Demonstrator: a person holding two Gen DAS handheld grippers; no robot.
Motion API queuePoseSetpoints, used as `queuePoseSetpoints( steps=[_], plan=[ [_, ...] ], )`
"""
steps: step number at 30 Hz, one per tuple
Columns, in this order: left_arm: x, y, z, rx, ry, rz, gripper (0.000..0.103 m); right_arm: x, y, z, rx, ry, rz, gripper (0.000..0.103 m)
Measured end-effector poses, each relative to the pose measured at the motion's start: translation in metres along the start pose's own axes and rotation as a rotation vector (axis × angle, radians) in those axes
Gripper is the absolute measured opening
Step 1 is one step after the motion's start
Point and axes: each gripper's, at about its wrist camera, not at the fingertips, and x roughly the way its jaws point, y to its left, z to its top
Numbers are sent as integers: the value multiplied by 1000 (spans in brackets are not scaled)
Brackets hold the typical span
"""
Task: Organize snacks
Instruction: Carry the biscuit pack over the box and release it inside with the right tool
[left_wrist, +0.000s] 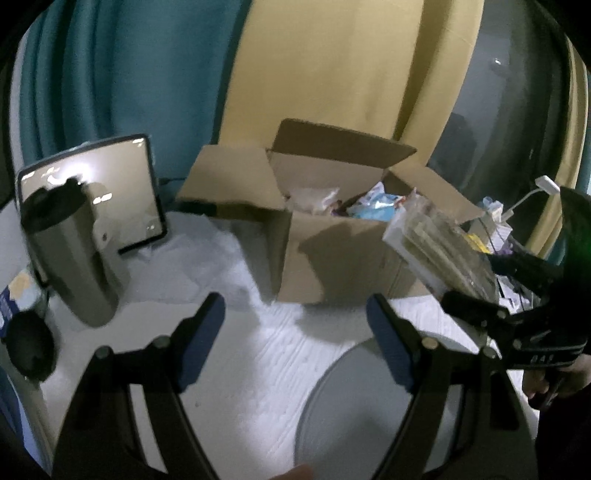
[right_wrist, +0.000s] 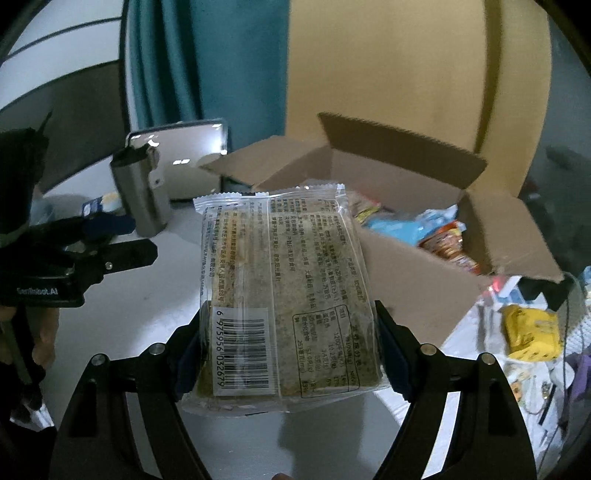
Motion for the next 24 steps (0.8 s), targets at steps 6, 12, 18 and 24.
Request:
queuePoseSetpoints(
  steps=[6, 12, 18, 24],
  plan=[
    [15, -11, 24, 43, -11, -5, 80, 4, -24, 14, 46, -24, -20, 83],
    [34, -16, 46, 60, -28, -12, 80, 17, -51, 30, 97, -30, -46, 83],
    [59, -16, 65, 68, -34, -23, 80, 33, -68, 47, 117, -24, -74, 83],
    [80, -17, 83, 86, -47, -31, 80, 58, -85, 63, 146, -19, -109, 83]
  ],
)
